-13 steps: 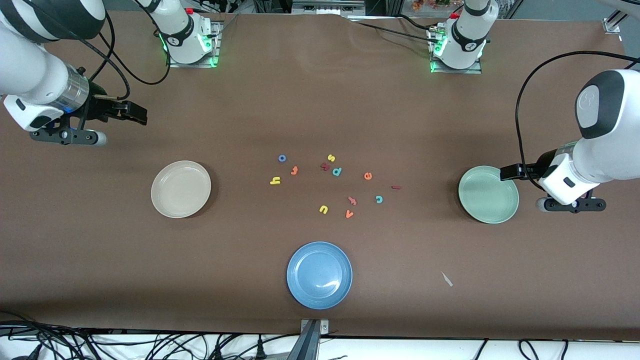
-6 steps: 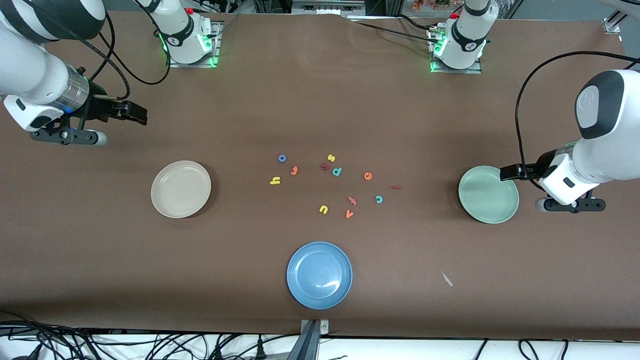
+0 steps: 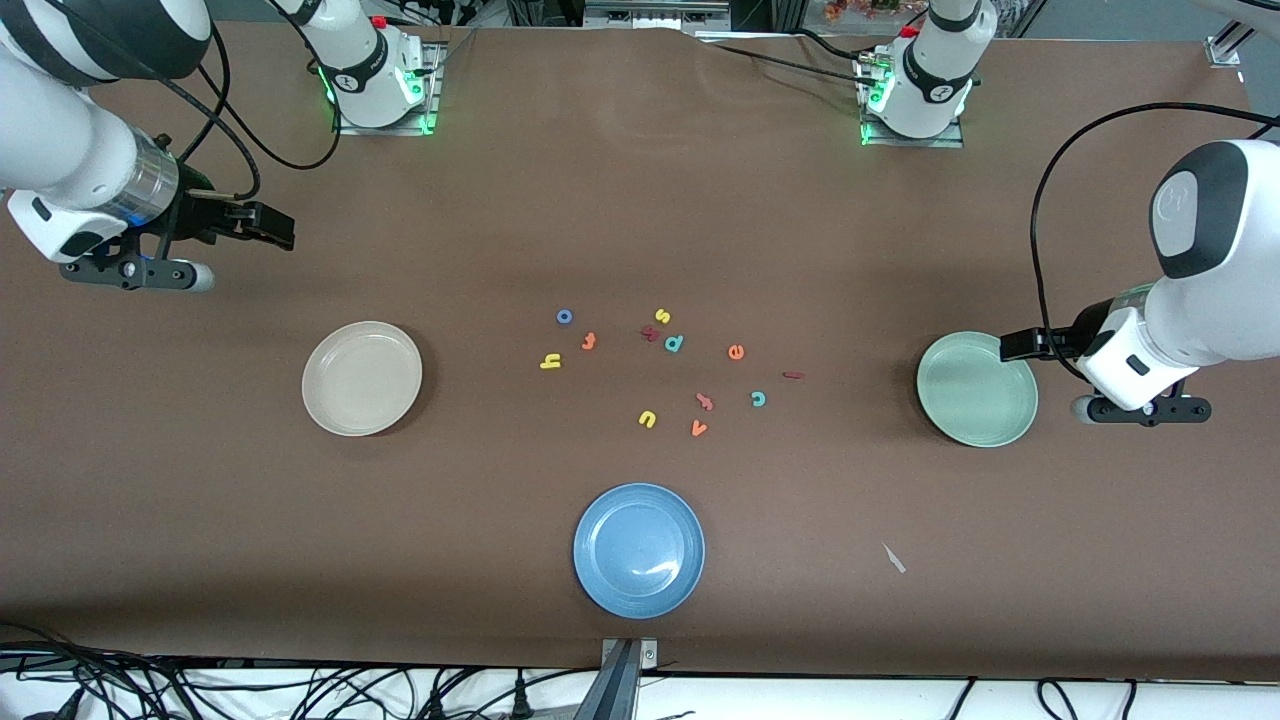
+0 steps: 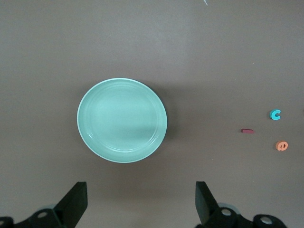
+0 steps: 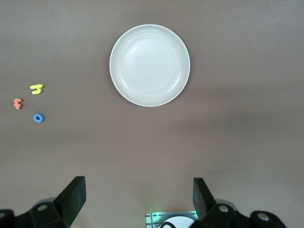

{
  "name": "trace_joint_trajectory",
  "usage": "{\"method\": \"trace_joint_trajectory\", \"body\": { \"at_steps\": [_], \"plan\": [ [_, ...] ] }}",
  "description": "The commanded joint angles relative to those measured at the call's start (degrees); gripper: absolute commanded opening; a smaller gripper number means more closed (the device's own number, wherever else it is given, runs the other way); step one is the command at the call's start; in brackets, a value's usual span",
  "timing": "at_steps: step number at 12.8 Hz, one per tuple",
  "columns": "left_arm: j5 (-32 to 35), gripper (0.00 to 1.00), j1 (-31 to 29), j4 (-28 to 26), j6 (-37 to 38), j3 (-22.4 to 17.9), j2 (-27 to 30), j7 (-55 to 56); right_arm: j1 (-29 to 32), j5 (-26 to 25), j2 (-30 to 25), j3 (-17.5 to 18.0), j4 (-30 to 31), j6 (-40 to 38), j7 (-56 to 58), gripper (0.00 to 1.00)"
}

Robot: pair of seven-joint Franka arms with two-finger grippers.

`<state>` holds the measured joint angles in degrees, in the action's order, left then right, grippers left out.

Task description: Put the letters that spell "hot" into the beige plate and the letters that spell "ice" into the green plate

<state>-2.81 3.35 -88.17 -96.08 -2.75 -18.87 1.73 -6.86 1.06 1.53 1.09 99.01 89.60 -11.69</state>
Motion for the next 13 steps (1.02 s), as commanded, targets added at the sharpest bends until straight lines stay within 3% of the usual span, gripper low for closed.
{"method": "trace_joint_trajectory", "body": {
  "at_steps": [1,13],
  "plan": [
    [-0.9,1.0,0.1,0.6,0.0,-0.2,-0.2,-1.4,0.3,1.0,0.7,0.3,-1.5,-0.7,-0.5,1.0],
    [-1.0,1.0,0.5,-0.1,-0.8,-0.2,-0.5,-0.7,0.3,1.0,0.8,0.3,-1.4,-0.6,-0.5,1.0]
  ]
}}
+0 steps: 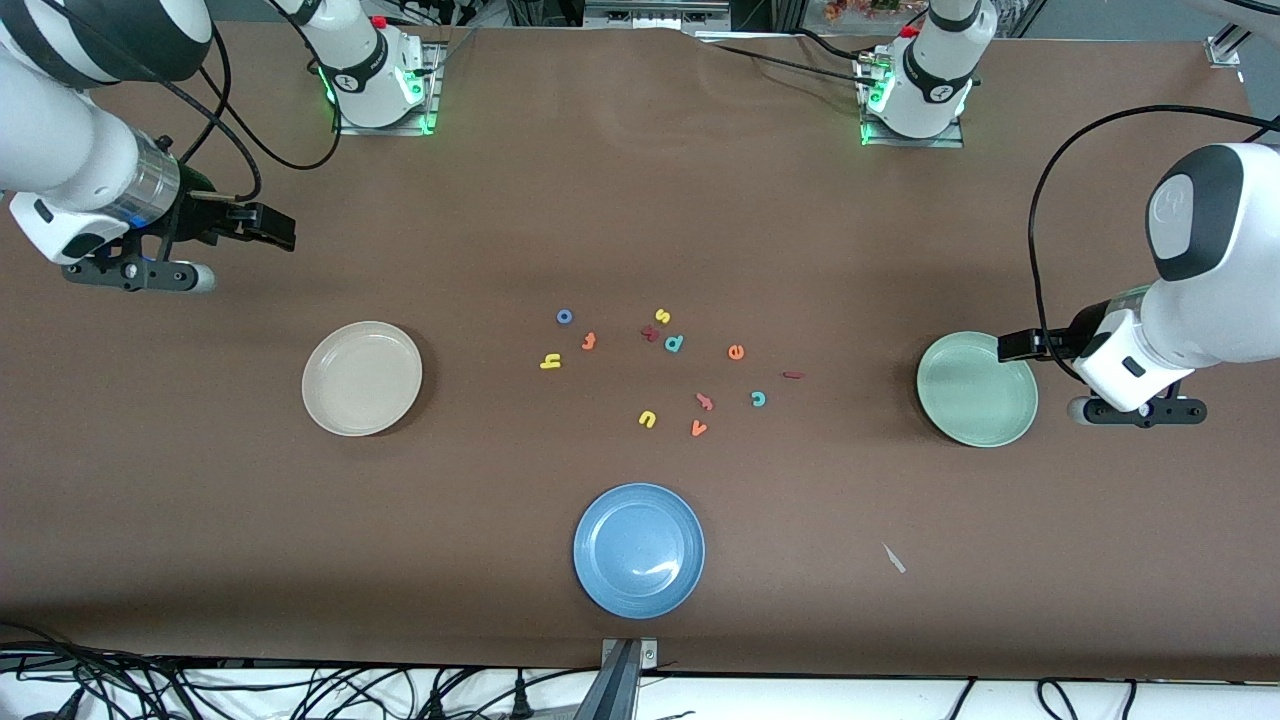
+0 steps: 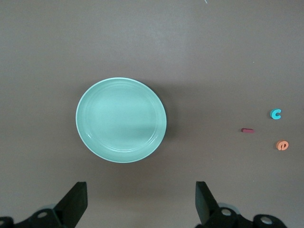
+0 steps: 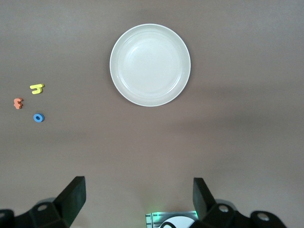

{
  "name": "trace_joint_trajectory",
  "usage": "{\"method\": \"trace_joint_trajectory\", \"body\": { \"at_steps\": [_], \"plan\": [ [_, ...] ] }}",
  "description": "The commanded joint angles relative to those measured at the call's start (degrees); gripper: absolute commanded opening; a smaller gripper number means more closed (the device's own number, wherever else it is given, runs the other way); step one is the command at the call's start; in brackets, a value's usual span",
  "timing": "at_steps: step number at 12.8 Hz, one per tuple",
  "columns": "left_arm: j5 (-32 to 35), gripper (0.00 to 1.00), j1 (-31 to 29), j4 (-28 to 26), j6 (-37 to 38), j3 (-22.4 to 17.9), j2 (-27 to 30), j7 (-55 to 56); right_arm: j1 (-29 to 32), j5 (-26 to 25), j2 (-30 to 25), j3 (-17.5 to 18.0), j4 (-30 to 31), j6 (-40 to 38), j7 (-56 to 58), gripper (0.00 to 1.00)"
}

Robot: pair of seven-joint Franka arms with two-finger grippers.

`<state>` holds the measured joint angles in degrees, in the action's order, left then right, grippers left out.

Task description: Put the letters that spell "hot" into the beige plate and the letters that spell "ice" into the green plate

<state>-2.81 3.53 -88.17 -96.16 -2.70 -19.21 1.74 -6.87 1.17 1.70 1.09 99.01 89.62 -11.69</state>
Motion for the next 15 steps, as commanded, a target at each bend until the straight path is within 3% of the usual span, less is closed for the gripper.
{"method": "trace_joint_trajectory", "body": {
  "at_steps": [1,8,11,15],
  "plan": [
    [-1.0,1.0,0.3,-0.1,-0.8,-0.2,-0.2,-0.7,0.3,0.9,0.8,0.3,-1.3,-0.5,-0.5,1.0],
    [-1.8,1.0,1.1,-0.4,-0.8,0.8,-2.7,3.2,0.1,0.9,0.9,0.3,-1.4,-0.2,-0.7,1.0],
    [-4.4,1.0,1.7,-0.3,-3.3,3.2,-5.3,13.5,0.1,0.9,0.9,0.3,-1.3,-0.1,-0.8,1.0],
    [-4.7,1.0,6.0,-0.4,-6.3,3.5,-7.5,32.1,0.1,0.9,0.9,0.2,-1.3,-0.2,-0.6,1.0]
  ]
}}
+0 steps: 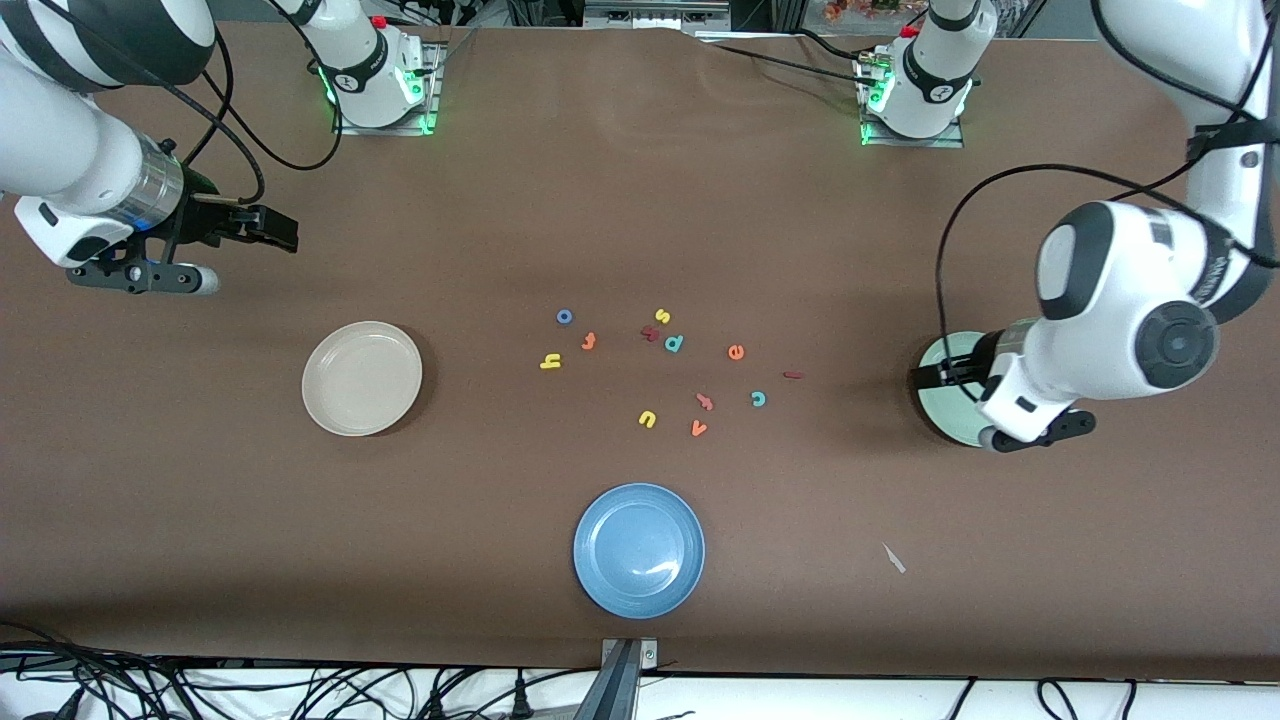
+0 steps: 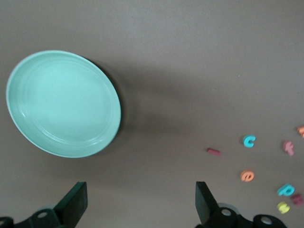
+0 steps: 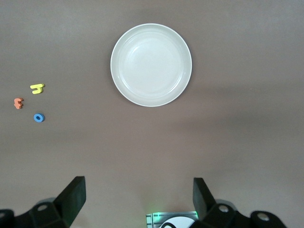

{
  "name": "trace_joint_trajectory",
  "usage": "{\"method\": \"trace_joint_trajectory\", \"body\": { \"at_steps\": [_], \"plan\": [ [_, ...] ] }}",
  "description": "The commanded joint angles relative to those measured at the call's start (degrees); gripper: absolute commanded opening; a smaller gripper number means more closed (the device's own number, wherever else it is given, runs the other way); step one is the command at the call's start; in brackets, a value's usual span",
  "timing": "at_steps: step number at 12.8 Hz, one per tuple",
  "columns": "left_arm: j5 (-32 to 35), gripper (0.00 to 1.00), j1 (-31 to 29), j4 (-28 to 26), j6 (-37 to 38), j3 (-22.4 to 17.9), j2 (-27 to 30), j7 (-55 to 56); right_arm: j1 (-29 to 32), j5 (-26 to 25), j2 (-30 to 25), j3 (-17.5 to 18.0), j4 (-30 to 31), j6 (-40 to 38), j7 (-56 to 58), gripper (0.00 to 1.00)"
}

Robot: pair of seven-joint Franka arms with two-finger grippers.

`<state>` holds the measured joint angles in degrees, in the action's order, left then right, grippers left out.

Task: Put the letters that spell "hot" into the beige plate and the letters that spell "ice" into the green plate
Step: 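Reach the left gripper down to the small red letter piece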

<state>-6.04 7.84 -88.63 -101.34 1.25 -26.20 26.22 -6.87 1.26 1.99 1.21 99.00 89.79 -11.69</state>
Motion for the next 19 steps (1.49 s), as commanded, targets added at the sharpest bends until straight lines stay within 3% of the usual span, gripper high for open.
{"method": "trace_joint_trajectory", "body": {
  "at_steps": [1,7,13,17,19],
  "plan": [
    [-1.5,1.0,2.6,0.0,-1.5,-0.4,-1.1,12.4,0.2,0.8,0.6,0.0,-1.3,-0.5,-0.4,1.0],
    [-1.2,1.0,6.7,-9.3,-15.7,1.6,-0.8,39.0,0.3,0.9,0.6,-0.2,-1.3,-0.2,0.0,1.0],
    [-0.5,0.99,10.9,-20.5,-32.1,1.6,-0.3,52.8,0.3,0.9,0.6,-0.2,-1.2,-0.3,0.0,1.0],
    [5.3,0.93,13.0,-21.1,-39.0,1.6,-4.6,62.2,0.3,1.0,0.6,-0.2,-1.2,-0.2,-0.1,1.0],
    [6.5,0.8,13.7,-21.0,-39.6,1.6,-5.8,63.7,0.3,1.0,0.6,-0.2,-1.0,-0.2,-0.1,1.0]
  ]
}}
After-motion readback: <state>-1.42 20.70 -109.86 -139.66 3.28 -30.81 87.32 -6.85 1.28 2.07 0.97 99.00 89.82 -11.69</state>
